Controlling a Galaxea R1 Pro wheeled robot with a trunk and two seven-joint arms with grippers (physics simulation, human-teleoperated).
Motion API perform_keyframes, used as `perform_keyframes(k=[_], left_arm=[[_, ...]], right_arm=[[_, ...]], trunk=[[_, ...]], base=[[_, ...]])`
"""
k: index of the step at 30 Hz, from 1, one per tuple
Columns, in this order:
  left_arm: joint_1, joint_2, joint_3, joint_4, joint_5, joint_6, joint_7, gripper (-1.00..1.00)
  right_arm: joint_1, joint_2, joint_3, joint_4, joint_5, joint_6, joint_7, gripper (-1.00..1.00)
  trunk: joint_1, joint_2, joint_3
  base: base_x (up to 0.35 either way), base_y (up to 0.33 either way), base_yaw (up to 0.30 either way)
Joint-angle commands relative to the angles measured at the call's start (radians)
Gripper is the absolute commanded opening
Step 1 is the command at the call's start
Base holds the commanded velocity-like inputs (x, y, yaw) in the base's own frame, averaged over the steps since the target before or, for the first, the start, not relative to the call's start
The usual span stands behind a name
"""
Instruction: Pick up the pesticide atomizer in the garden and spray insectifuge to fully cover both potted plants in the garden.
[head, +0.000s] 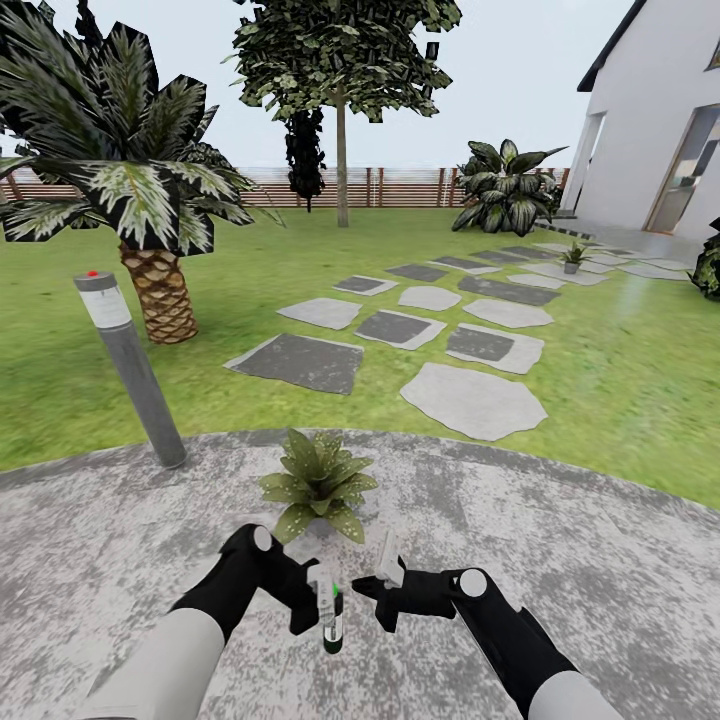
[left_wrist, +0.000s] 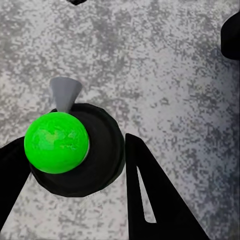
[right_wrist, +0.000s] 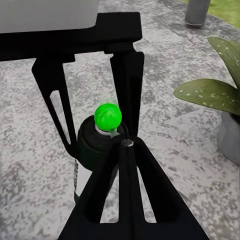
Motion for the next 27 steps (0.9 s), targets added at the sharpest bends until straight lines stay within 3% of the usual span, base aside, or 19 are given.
perform_keyframes(k=[1, 15, 20, 27], left_arm=[[0.0, -0.004, 0.006, -0.001, -0.008, -0.003, -0.004, -1.0], [0.0, -0.013, 0.007, -0.004, -0.006, -0.001, -0.001, -1.0], [0.0, -0.019, 0.006, -0.004, 0.03, -0.004, 0.002, -1.0], [0.0, -0.019, 0.005, -0.004, 0.035, -0.006, 0.002, -1.0]], right_arm=[[0.0, 0.0, -0.001, -0.001, 0.011, -0.009, 0.0, -1.0], [0.0, -0.001, -0.002, -0.001, 0.011, -0.009, 0.0, -1.0], [0.0, -0.001, -0.002, -0.001, 0.012, -0.009, 0.0, -1.0], [0.0, -0.001, -0.003, -0.001, 0.012, -0.009, 0.0, -1.0]], trunk=[[0.0, 0.0, -0.001], [0.0, 0.0, -0.001], [0.0, 0.0, -0.001], [0.0, 0.0, -0.001]], base=[[0.0, 0.0, 0.0], [0.0, 0.0, 0.0], [0.0, 0.0, 0.0], [0.0, 0.0, 0.0]])
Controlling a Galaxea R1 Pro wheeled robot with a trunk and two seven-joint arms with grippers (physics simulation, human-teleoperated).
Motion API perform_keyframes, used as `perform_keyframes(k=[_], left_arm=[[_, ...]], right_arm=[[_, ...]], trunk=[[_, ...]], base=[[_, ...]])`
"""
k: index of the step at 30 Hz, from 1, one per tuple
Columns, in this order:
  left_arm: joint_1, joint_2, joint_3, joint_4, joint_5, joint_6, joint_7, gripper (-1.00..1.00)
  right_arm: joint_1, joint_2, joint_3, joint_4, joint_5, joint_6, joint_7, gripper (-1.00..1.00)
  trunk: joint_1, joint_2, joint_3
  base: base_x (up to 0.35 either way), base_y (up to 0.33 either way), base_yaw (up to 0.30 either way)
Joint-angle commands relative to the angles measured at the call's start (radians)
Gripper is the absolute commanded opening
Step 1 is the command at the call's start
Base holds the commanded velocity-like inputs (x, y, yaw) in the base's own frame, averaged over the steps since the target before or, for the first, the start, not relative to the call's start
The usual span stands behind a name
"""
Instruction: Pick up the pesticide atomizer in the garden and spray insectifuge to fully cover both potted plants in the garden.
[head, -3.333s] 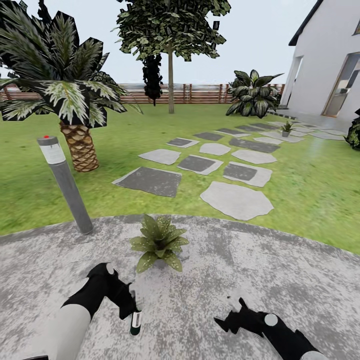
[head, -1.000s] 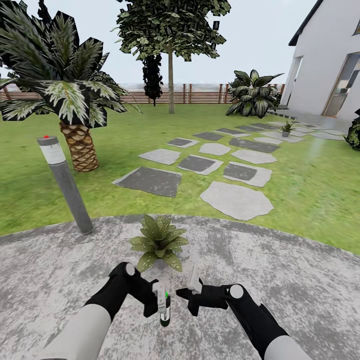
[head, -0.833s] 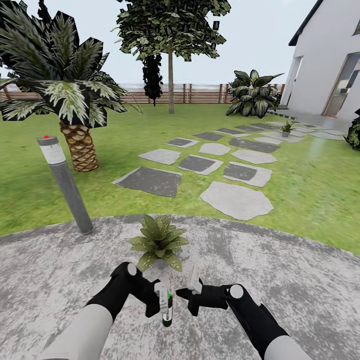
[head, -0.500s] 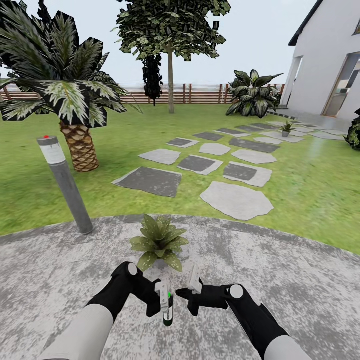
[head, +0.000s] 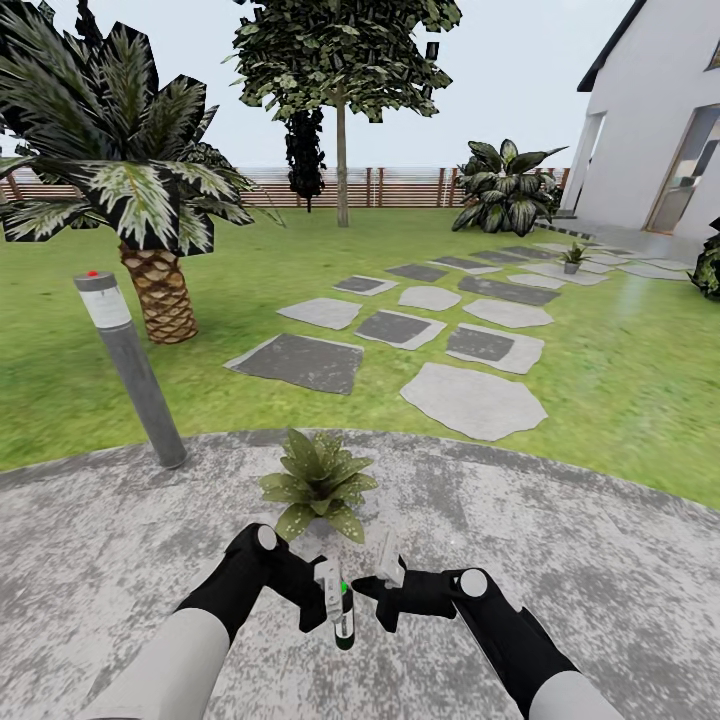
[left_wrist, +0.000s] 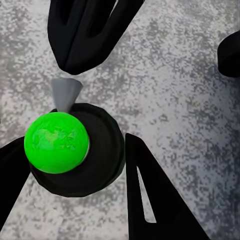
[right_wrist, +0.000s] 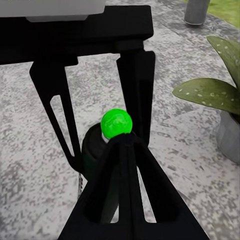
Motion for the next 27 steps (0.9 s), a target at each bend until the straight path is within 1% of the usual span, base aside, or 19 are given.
perform_keyframes(k=[1, 7, 11, 19, 22, 27], left_arm=[[0.0, -0.001, 0.006, -0.001, -0.007, -0.003, -0.004, -1.0], [0.0, -0.003, 0.006, -0.001, -0.006, -0.002, -0.008, -1.0], [0.0, -0.003, 0.006, -0.001, 0.013, -0.002, -0.009, -1.0], [0.0, -0.007, 0.006, 0.0, 0.027, -0.002, -0.01, -1.0], [0.0, -0.007, 0.006, 0.0, 0.027, -0.002, -0.007, -1.0], [0.0, 0.008, 0.001, 0.009, 0.013, -0.003, 0.002, -1.0]], right_arm=[[0.0, 0.0, -0.001, -0.001, 0.011, -0.009, 0.0, -1.0], [0.0, 0.0, -0.001, -0.001, 0.011, -0.009, -0.001, -1.0], [-0.001, 0.0, -0.001, 0.0, 0.011, -0.009, 0.0, -1.0], [0.0, 0.0, -0.001, 0.002, 0.011, -0.009, 0.0, -1.0], [0.0, 0.0, -0.001, 0.002, 0.011, -0.009, 0.0, -1.0], [0.0, -0.001, -0.001, 0.003, 0.011, -0.009, 0.0, -1.0]], trunk=[[0.0, 0.0, -0.001], [0.0, 0.0, -0.001], [0.0, 0.0, -0.001], [0.0, 0.0, -0.001], [0.0, 0.0, -0.001], [0.0, 0.0, -0.001]], base=[[0.0, 0.0, 0.0], [0.0, 0.0, 0.0], [0.0, 0.0, 0.0], [0.0, 0.0, 0.0], [0.0, 0.0, 0.0], [0.0, 0.0, 0.0]])
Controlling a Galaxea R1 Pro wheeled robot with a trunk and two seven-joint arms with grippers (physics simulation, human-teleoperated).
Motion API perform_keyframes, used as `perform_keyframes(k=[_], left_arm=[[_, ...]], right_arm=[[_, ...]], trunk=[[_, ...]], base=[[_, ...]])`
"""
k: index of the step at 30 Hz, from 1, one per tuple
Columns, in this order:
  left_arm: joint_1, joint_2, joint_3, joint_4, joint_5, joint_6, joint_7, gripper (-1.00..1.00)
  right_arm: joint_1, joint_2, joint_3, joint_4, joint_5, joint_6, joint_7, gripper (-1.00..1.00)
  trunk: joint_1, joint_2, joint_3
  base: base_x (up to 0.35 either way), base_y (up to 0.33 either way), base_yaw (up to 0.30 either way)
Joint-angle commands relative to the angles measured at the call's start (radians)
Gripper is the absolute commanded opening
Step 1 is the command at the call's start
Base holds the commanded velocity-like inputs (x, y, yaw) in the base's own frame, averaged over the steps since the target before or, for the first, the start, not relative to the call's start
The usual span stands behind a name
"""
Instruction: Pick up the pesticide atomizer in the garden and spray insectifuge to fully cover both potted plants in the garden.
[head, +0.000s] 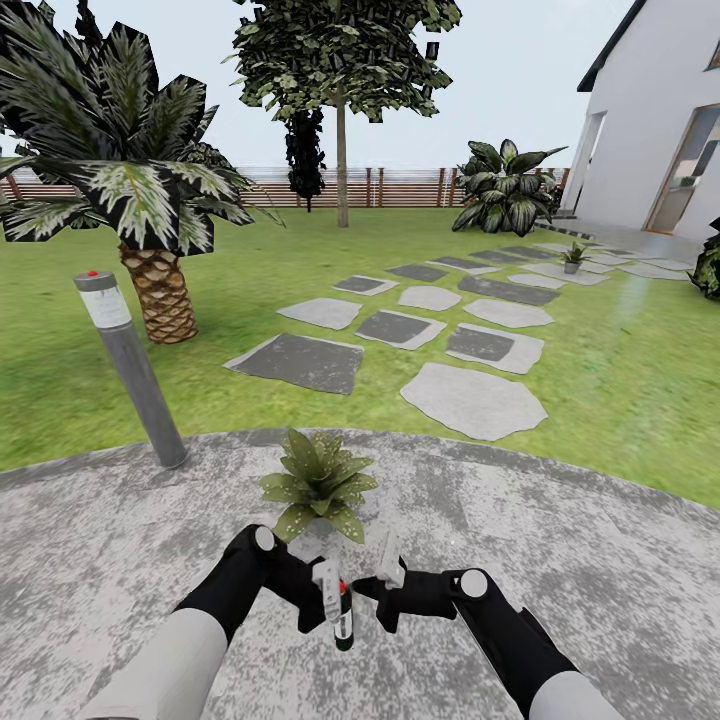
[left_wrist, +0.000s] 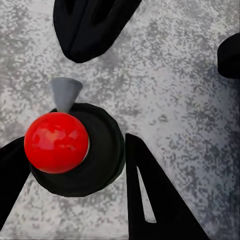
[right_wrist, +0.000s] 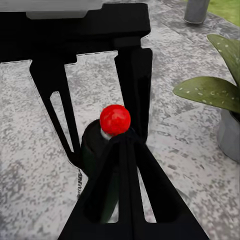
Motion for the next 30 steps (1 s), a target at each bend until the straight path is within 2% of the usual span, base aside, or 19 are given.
perform_keyframes(k=[1, 3, 6, 8, 12, 13, 16, 19, 21, 23, 24, 25, 26, 27, 28, 29, 30], left_arm=[[0.0, 0.007, 0.005, 0.0, -0.011, -0.002, -0.003, -1.0], [0.0, 0.047, 0.005, 0.001, -0.021, -0.002, -0.003, -1.0], [0.004, 0.131, 0.005, 0.002, -0.027, -0.002, -0.006, -1.0], [0.026, 0.171, 0.006, -0.004, -0.026, -0.002, -0.007, -1.0], [0.059, 0.238, 0.007, -0.012, -0.027, 0.001, -0.002, -1.0], [0.062, 0.252, 0.007, -0.012, -0.028, 0.002, -0.001, -1.0], [0.064, 0.276, 0.015, -0.012, -0.035, 0.011, 0.003, -1.0], [0.064, 0.284, 0.051, -0.009, -0.026, 0.014, 0.066, -1.0], [0.065, 0.275, 0.136, 0.001, -0.014, 0.018, 0.154, -1.0], [0.08, 0.263, 0.298, 0.046, 0.023, 0.022, 0.281, -1.0], [0.088, 0.261, 0.363, 0.062, 0.038, 0.022, 0.337, -1.0], [0.103, 0.26, 0.461, 0.077, 0.06, 0.019, 0.425, -1.0], [0.115, 0.26, 0.52, 0.082, 0.075, 0.017, 0.478, -1.0], [0.138, 0.259, 0.61, 0.087, 0.102, 0.01, 0.547, -1.0], [0.159, 0.258, 0.694, 0.089, 0.137, -0.01, 0.601, -1.0], [0.174, 0.258, 0.741, 0.091, 0.162, -0.038, 0.632, -1.0], [0.2, 0.256, 0.796, 0.093, 0.2, -0.1, 0.672, -1.0]], right_arm=[[0.0, 0.0, -0.001, 0.0, 0.01, -0.009, 0.0, -1.0], [0.0, 0.0, -0.001, 0.001, 0.01, -0.009, 0.0, -1.0], [0.0, -0.003, -0.001, 0.003, 0.012, -0.01, 0.0, -1.0], [0.0, -0.006, -0.001, 0.005, 0.018, -0.01, 0.0, -1.0], [0.0, -0.008, -0.004, 0.006, 0.099, -0.01, -0.001, -1.0], [0.0, -0.008, -0.006, 0.006, 0.108, -0.01, -0.001, 1.0], [0.0, -0.01, -0.008, 0.007, 0.117, -0.01, -0.002, 1.0], [0.0, -0.024, -0.018, 0.008, 0.119, -0.013, -0.009, 1.0], [0.0, -0.069, -0.046, 0.035, 0.116, -0.015, -0.033, 1.0], [0.002, -0.116, -0.135, 0.136, 0.113, -0.017, -0.113, 1.0], [0.003, -0.126, -0.18, 0.193, 0.113, -0.019, -0.157, 1.0], [0.003, -0.142, -0.244, 0.284, 0.113, -0.023, -0.244, 1.0], [0.004, -0.151, -0.278, 0.335, 0.113, -0.028, -0.306, 1.0], [0.004, -0.16, -0.315, 0.396, 0.113, -0.04, -0.407, 1.0], [0.004, -0.163, -0.339, 0.449, 0.111, -0.056, -0.521, 1.0], [0.004, -0.163, -0.35, 0.485, 0.11, -0.071, -0.605, 1.0], [0.005, -0.158, -0.359, 0.547, 0.107, -0.118, -0.743, 1.0]], trunk=[[0.0, 0.0, -0.001], [0.0, 0.0, -0.001], [0.0, 0.0, -0.001], [0.0, 0.0, -0.001], [0.0, 0.0, -0.001], [0.0, 0.0, -0.001], [0.0, 0.0, -0.001], [0.0, 0.0, -0.001], [0.0, 0.0, -0.001], [0.0, 0.0, -0.001], [0.0, 0.0, -0.001], [0.0, 0.0, -0.001], [0.0, 0.0, -0.001], [0.0, 0.0, -0.001], [0.0, 0.0, -0.001], [0.0, 0.0, -0.001], [0.0, 0.0, -0.001]], base=[[0.0, 0.0, 0.0], [0.0, 0.0, 0.0], [0.0, 0.0, 0.0], [0.0, 0.0, 0.0], [0.0, 0.0, 0.0], [0.0, 0.0, 0.0], [0.0, 0.0, 0.0], [0.0, 0.0, 0.0], [0.0, 0.0, 0.0], [0.0, 0.0, 0.0], [0.0, 0.0, 0.0], [0.0, 0.0, 0.0], [0.0, 0.0, 0.0], [0.0, 0.0, 0.0], [0.0, 0.0, 0.0], [0.0, 0.0, 0.0], [0.0, 0.0, 0.0]])
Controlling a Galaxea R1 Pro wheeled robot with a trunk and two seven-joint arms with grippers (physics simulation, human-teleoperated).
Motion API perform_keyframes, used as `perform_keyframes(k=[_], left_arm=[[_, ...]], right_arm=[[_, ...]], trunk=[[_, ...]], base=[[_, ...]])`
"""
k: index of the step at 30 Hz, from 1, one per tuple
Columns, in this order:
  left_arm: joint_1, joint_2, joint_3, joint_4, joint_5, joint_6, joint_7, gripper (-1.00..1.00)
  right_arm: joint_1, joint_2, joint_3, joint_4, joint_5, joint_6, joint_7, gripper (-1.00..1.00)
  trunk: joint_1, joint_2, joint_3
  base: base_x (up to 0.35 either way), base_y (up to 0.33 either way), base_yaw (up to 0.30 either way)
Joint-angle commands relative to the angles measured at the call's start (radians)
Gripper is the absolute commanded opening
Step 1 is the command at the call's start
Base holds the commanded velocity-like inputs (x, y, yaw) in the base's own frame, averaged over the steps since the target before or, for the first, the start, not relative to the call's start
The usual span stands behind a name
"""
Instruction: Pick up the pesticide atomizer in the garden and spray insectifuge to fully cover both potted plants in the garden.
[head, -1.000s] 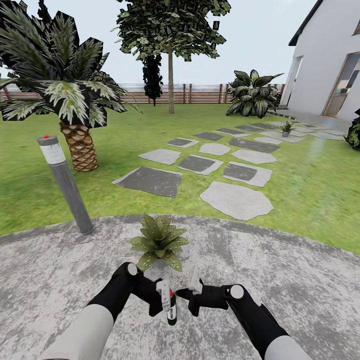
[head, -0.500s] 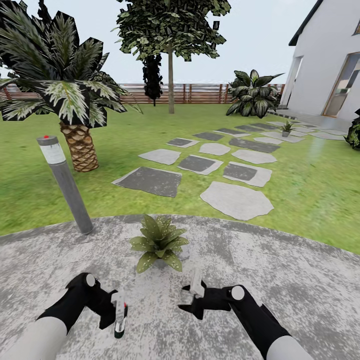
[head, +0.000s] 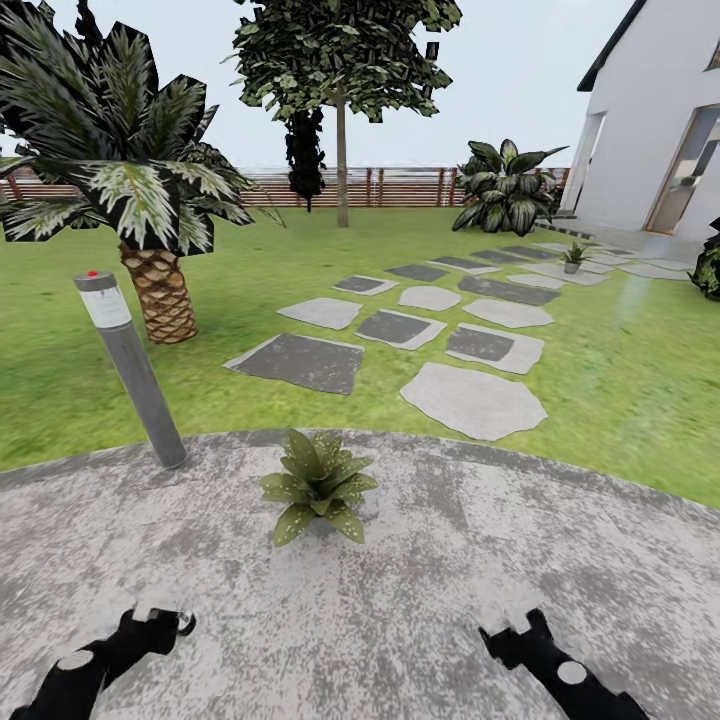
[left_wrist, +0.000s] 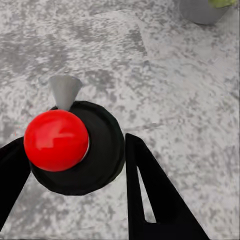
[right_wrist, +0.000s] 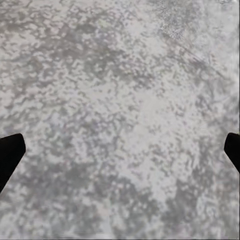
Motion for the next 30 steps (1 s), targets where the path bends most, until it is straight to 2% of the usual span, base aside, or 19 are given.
perform_keyframes(k=[1, 2, 4, 6, 8, 9, 11, 12, 14, 21, 27, 30], left_arm=[[0.016, -0.001, 0.032, 0.001, 0.014, -0.046, 0.02, -1.0], [0.04, -0.003, 0.052, 0.007, 0.04, -0.086, 0.064, -1.0], [0.065, -0.003, 0.065, 0.033, 0.074, -0.115, 0.135, -1.0], [0.087, -0.003, 0.07, 0.094, 0.107, -0.132, 0.245, -1.0], [0.096, -0.002, 0.072, 0.151, 0.118, -0.156, 0.326, -1.0], [0.098, -0.001, 0.072, 0.187, 0.119, -0.198, 0.354, -1.0], [0.1, 0.003, 0.072, 0.238, 0.119, -0.263, 0.372, -1.0], [0.105, 0.006, 0.07, 0.284, 0.118, -0.316, 0.382, -1.0], [0.108, 0.007, 0.07, 0.294, 0.118, -0.33, 0.384, -1.0], [0.115, 0.007, 0.07, 0.296, 0.121, -0.335, 0.384, -1.0], [0.115, 0.003, 0.069, 0.31, 0.121, -0.336, 0.383, -1.0], [0.115, 0.003, 0.069, 0.314, 0.121, -0.337, 0.383, -1.0]], right_arm=[[0.0, 0.004, -0.011, 0.042, -0.002, -0.049, -0.083, 1.0], [0.0, 0.014, -0.014, 0.108, -0.024, -0.148, -0.207, 1.0], [0.003, 0.029, -0.016, 0.17, -0.078, -0.278, -0.337, 1.0], [0.026, 0.044, -0.017, 0.197, -0.154, -0.373, -0.427, 1.0], [0.039, 0.05, -0.017, 0.205, -0.204, -0.405, -0.456, 1.0], [0.043, 0.052, -0.017, 0.207, -0.222, -0.412, -0.463, 1.0], [0.045, 0.054, -0.017, 0.209, -0.234, -0.417, -0.467, 1.0], [0.046, 0.067, -0.017, 0.209, -0.241, -0.42, -0.469, 1.0], [0.047, 0.076, -0.017, 0.212, -0.239, -0.419, -0.466, 1.0], [0.051, 0.077, -0.016, 0.213, -0.238, -0.419, -0.465, 1.0], [0.055, 0.089, -0.016, 0.214, -0.236, -0.418, -0.465, 1.0], [0.077, 0.092, -0.016, 0.214, -0.236, -0.417, -0.465, 1.0]], trunk=[[0.0, 0.0, -0.001], [0.0, 0.0, -0.001], [0.0, 0.0, -0.001], [0.0, 0.0, -0.001], [0.0, 0.0, -0.001], [0.0, 0.0, -0.001], [0.0, 0.0, -0.001], [0.0, 0.0, -0.001], [0.0, 0.0, -0.001], [0.0, 0.0, -0.001], [0.0, 0.0, -0.001], [0.0, 0.0, -0.001]], base=[[0.0, 0.0, 0.0], [0.0, 0.0, 0.0], [0.0, 0.0, 0.0], [0.0, 0.0, 0.0], [0.0, 0.0, 0.0], [0.0, 0.0, 0.0], [0.0, 0.0, 0.0], [0.0, 0.0, -0.038], [0.0, 0.0, -0.007], [0.0, 0.0, 0.0], [0.0, 0.0, 0.0], [0.0, 0.0, 0.0]])
